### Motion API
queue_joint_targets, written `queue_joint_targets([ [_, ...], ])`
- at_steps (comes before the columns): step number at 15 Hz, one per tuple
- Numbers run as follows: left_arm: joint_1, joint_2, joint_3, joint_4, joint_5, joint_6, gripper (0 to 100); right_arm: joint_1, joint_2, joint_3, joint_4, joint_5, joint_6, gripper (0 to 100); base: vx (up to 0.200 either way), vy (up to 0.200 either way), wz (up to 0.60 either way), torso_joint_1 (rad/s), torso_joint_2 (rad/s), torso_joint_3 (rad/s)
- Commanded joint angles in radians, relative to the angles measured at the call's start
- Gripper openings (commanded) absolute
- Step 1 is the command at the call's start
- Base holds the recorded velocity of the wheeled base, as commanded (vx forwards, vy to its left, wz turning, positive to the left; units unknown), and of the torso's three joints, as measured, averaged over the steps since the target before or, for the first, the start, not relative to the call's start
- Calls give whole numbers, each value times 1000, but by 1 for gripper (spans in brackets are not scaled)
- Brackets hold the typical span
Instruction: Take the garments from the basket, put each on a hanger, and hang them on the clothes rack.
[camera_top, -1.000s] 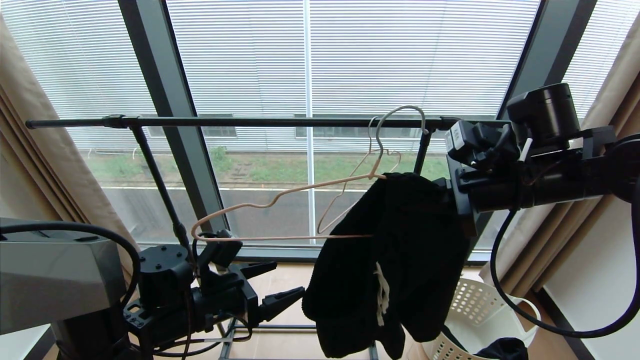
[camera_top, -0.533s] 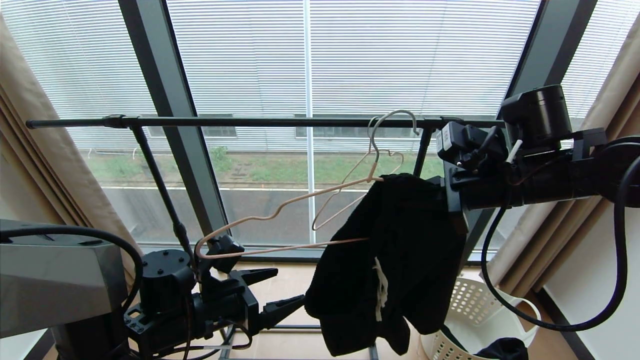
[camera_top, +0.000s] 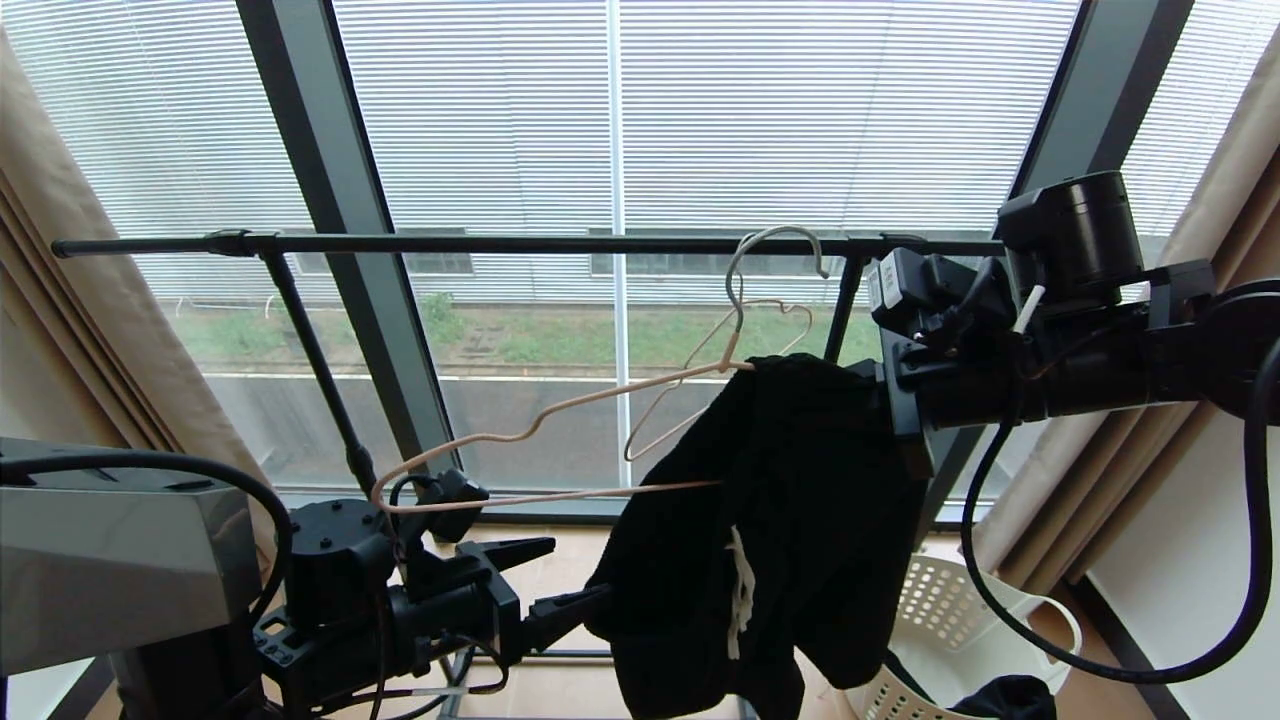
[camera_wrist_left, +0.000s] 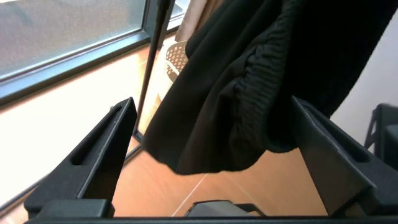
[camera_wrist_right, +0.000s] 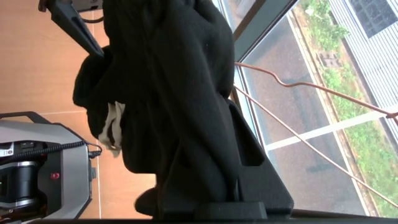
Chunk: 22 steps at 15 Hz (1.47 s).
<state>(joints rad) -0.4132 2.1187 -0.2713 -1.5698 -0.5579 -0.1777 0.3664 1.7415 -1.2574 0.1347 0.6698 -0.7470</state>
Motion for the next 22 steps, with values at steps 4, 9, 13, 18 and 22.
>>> queue_joint_targets([
  [4,-4,-6,-2,-1,1,-3,100,-46,9,-5,0,5,2,0,0,0,0,0,0,0],
  [9,-26,-2,1,-1,6,-2,100,-20,13,-7,-1,5,2,0,0,0,0,0,0,0],
  [13,-38,7,-2,-1,21,18,100,-15,10,-13,0,5,2,0,0,0,0,0,0,0],
  [18,-70,86,-19,-1,136,106,0,-7,4,-13,0,5,2,0,0,0,0,0,0,0],
  [22,-88,86,-14,-1,142,127,0,-4,6,-11,0,5,2,0,0,0,0,0,0,0],
])
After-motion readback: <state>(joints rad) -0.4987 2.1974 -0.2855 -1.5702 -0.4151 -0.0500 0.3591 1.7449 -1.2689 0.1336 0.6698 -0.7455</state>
